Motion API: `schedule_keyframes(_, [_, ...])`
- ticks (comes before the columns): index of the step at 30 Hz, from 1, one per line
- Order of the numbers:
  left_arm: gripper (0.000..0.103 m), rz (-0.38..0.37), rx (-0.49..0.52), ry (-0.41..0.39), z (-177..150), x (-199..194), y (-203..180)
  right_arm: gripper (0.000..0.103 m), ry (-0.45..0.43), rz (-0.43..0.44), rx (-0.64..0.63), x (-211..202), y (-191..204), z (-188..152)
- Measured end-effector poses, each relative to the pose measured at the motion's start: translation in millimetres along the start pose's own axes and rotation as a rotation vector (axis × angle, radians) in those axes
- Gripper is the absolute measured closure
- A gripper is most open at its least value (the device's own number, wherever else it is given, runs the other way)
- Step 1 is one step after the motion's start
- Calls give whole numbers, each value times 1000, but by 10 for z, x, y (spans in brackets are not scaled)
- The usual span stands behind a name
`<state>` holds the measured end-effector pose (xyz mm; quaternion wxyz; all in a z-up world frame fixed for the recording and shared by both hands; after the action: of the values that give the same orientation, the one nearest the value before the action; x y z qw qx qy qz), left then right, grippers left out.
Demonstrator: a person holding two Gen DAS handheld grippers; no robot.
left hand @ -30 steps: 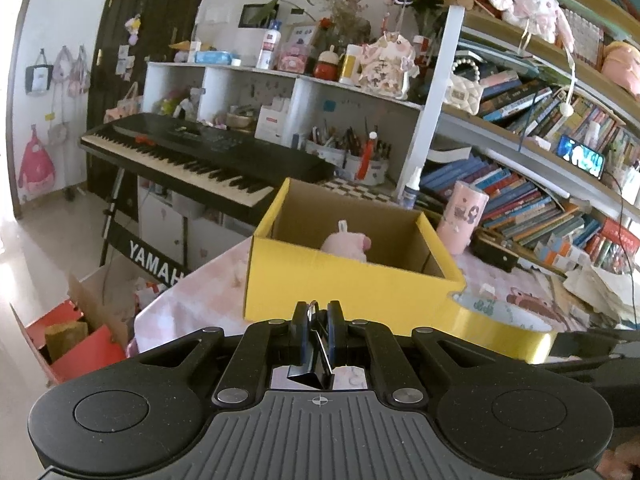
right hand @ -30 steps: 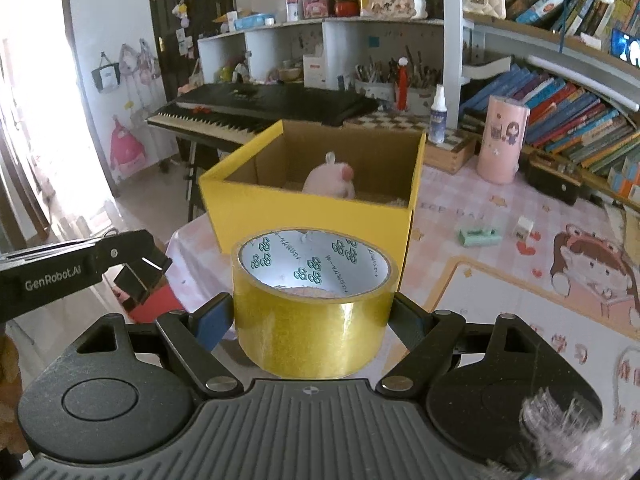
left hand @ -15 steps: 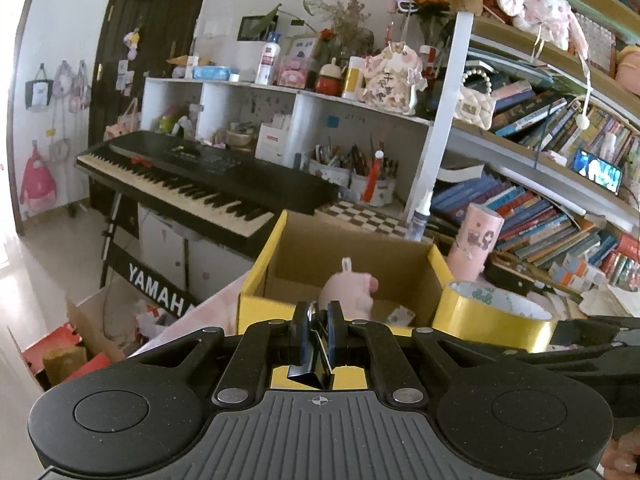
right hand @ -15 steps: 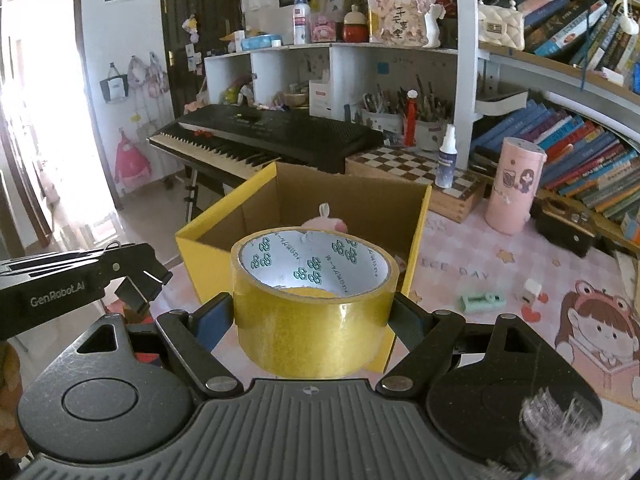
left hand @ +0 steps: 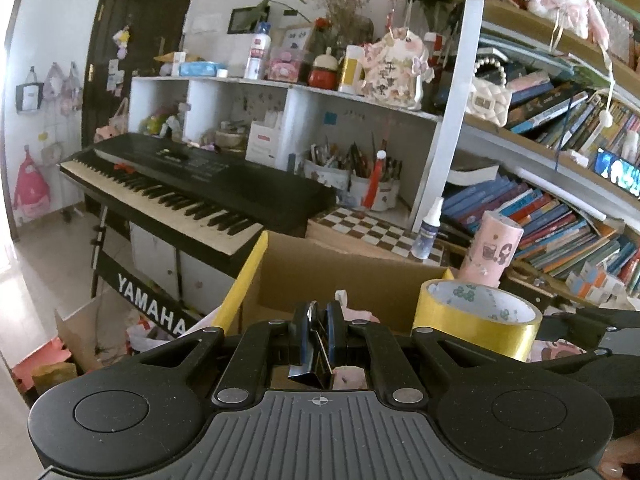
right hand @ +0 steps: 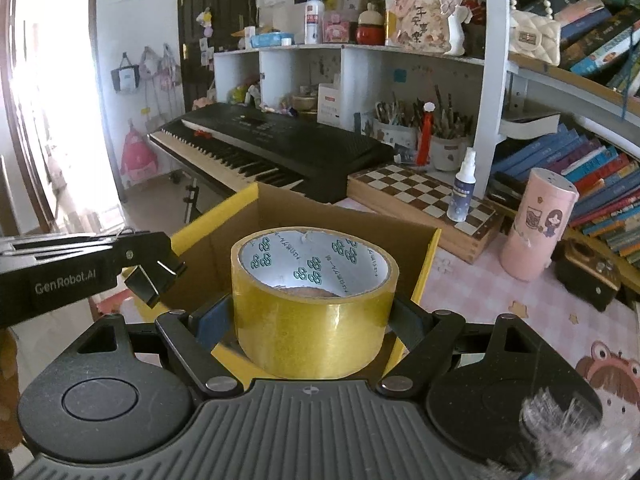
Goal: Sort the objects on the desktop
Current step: 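Lower both grippers into the yellow box and open them to release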
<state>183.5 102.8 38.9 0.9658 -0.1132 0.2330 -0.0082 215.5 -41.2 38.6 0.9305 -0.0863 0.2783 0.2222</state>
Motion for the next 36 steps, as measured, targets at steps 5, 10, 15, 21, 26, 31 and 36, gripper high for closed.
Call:
schedule_keyframes(5, [95, 5, 13, 24, 32, 234, -54, 21, 31, -1, -90, 218, -103, 30])
schedule_keyframes(10, [95, 13, 31, 64, 15, 455, -96, 21, 59, -4, -256, 438, -140, 48])
schedule_keyframes(15, [95, 18, 45, 105, -29, 629, -128, 21, 119, 25, -384, 638, -186, 13])
schedule_keyframes(21, [95, 26, 61, 158, -126, 787, -156, 21, 174, 76, -469, 812, -221, 10])
schedule_keyframes(26, [95, 31, 61, 192, -181, 872, -167, 21, 209, 81, -554, 960, -215, -1])
schedule_keyframes(31, [95, 32, 62, 224, -229, 940, -176, 21, 270, 127, -579, 1085, -212, -62])
schedule_keyframes(36, [95, 31, 59, 251, -270, 985, -188, 20, 307, 148, -638, 1175, -164, -136])
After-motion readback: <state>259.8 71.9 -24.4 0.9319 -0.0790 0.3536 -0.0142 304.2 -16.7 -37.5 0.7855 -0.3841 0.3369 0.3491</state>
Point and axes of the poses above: each gripper's, at about its wrist camera, not at the fingertips, and x roughly the way its jaws point, y to its left, z to its top, the point moved 5 cm from there along x, roughly the way its jaws point, and after that the axes turned 3 degrees about -x, right-handed, at the moved point
